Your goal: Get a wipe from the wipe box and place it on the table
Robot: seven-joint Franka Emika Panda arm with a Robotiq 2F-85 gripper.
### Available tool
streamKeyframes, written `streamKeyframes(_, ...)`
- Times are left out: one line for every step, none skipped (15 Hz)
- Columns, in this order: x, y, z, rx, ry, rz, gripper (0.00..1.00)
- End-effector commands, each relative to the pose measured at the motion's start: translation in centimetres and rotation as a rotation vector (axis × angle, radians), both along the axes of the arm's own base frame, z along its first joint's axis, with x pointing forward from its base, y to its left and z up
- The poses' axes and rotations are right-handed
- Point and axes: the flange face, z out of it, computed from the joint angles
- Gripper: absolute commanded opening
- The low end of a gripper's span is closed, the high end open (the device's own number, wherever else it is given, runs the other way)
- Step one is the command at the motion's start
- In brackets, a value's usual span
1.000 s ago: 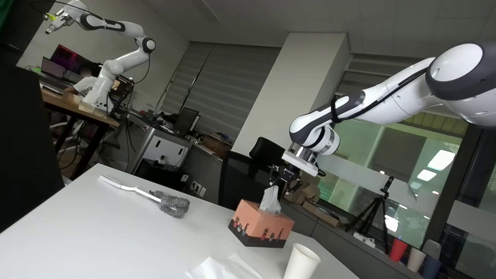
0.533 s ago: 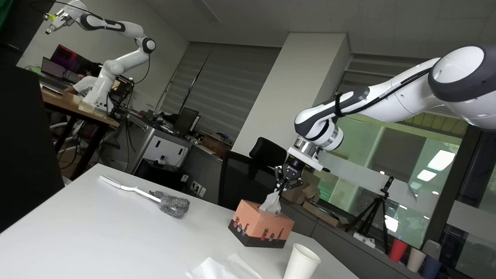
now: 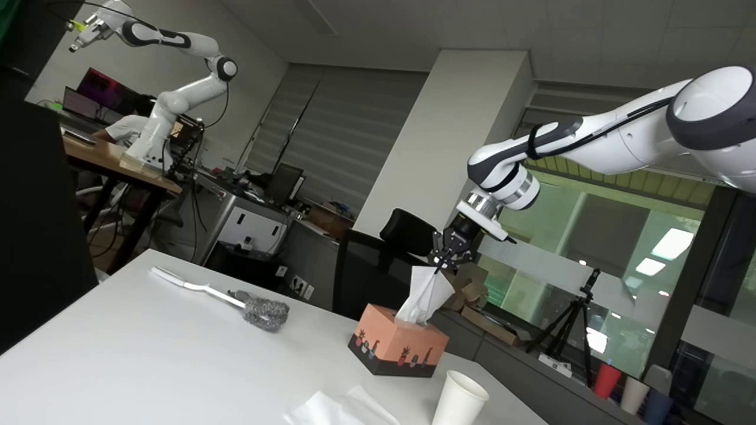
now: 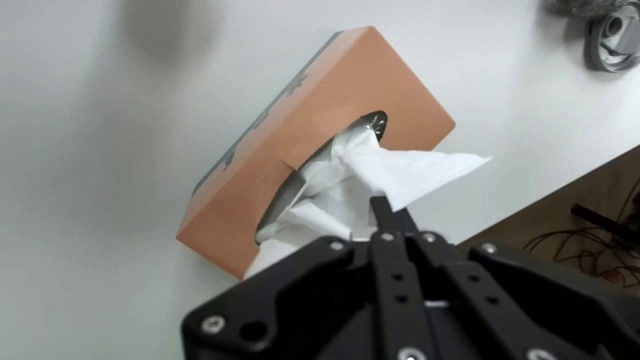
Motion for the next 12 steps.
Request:
streamKeyframes(-0.5, 0.1, 5.5, 0.04, -0.055, 0.043, 0.0)
streamKeyframes(-0.7, 0.3, 6.7, 0.047, -0.072, 0.06, 0.0)
streamKeyframes(-0.9, 0.6, 8.0, 0.055, -0.089, 0.081, 0.0)
streamKeyframes(-1.2, 1.1, 9.3, 0.065, -0.105, 0.102, 0.0)
streamKeyframes(-1.5, 1.5, 10.3, 0.068, -0.117, 0.128, 0.0)
streamKeyframes(-1.8, 2.1, 11.3, 0.068, -0.128, 0.154, 0.0)
streamKeyframes(-2.4, 2.9, 12.2, 0.07, -0.129, 0.197, 0.0)
streamKeyframes(-2.9, 3.5, 12.8, 0.068, -0.126, 0.235, 0.0)
streamKeyframes(-3.6, 4.2, 13.3, 0.065, -0.113, 0.283, 0.0)
streamKeyframes(-4.2, 4.8, 13.6, 0.063, -0.099, 0.323, 0.0)
streamKeyframes(-5.0, 5.7, 13.7, 0.063, -0.076, 0.37, 0.0)
streamKeyframes(-5.8, 6.4, 13.7, 0.066, -0.058, 0.411, 0.0)
